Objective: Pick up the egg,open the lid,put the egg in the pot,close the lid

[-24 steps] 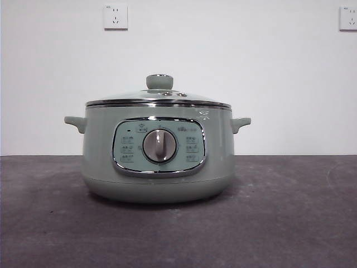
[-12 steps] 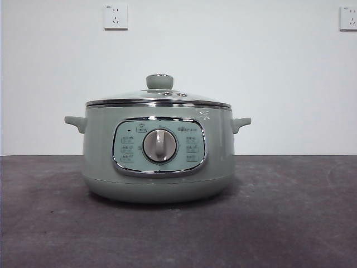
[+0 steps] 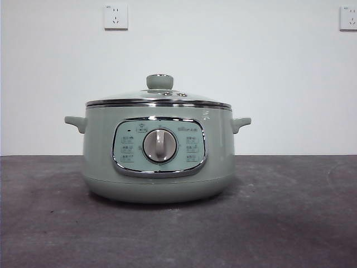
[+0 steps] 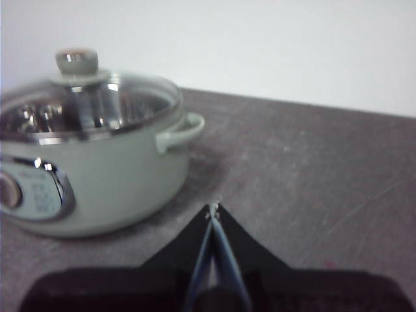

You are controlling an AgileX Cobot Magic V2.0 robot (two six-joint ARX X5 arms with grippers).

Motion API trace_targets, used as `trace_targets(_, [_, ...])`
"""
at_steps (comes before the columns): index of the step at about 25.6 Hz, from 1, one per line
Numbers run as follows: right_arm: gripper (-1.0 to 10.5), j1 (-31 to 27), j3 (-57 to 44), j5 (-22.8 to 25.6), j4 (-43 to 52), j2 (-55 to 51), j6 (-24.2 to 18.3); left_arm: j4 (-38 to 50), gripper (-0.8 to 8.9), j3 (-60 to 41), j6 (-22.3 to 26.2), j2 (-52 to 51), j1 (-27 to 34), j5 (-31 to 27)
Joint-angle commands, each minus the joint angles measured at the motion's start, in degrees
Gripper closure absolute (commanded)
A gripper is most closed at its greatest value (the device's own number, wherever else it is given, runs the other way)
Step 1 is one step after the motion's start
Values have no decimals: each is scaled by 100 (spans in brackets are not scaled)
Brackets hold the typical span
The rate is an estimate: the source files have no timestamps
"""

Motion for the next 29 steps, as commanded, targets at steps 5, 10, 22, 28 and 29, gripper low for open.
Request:
trace_targets(5, [946, -2, -501, 361, 52, -232, 337, 13, 817, -85, -37, -15, 11, -4])
trace_targets(10, [946, 4, -682, 592, 52, -232, 426, 13, 817, -85, -37, -15, 11, -4])
trace_targets(22, [946, 7, -728, 1362, 52, -232, 793, 20, 817, -85, -37, -15, 11, -4])
trace_targets(28, [946, 7, -726, 1368, 52, -232, 822, 17, 817, -85, -37, -15, 11, -2])
trace_targets(29, [946, 7, -726, 1368, 50, -232, 822, 17, 817, -85, -37, -15, 13, -7])
